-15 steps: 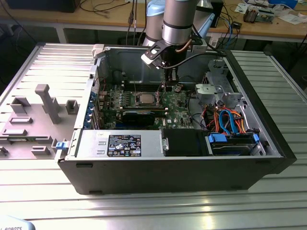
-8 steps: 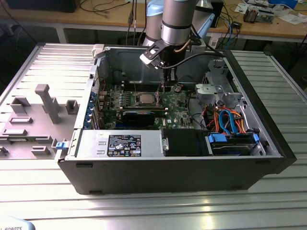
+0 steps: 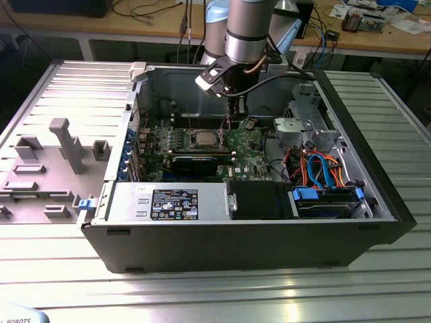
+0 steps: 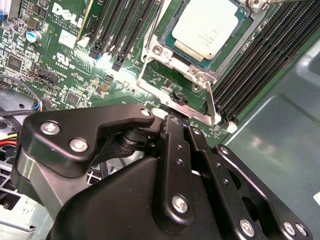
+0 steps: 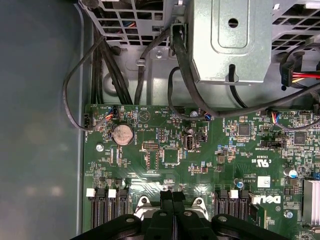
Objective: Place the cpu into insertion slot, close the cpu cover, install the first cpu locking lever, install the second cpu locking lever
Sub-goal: 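Close the cpu cover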
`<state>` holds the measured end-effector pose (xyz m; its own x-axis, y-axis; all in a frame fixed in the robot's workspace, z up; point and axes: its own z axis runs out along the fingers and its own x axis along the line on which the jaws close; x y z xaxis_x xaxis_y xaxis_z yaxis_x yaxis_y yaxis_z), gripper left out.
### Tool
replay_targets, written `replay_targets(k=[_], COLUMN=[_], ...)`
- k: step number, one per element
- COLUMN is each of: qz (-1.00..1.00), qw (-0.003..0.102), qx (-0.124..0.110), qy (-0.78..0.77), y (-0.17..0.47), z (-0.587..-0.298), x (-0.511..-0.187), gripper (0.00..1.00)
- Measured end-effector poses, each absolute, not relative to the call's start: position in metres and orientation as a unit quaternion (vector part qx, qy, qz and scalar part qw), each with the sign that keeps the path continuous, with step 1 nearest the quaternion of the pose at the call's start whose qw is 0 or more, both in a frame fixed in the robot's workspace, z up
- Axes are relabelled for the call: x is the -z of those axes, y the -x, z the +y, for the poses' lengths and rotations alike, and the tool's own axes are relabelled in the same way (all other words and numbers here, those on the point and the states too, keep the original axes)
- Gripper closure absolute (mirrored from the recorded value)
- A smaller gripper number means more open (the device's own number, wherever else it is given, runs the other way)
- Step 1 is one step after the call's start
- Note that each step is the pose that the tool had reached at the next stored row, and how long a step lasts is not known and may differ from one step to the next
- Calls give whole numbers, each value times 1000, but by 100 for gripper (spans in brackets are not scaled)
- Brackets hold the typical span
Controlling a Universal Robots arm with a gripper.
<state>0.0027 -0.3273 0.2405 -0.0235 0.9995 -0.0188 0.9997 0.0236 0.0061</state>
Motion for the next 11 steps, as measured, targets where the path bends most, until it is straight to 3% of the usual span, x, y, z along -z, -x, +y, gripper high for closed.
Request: replay_targets(k=[11], qz=[715], qw=[9], qx=[5], qy=[-699], y=[0], z=[-327], x=[-240], gripper=[89])
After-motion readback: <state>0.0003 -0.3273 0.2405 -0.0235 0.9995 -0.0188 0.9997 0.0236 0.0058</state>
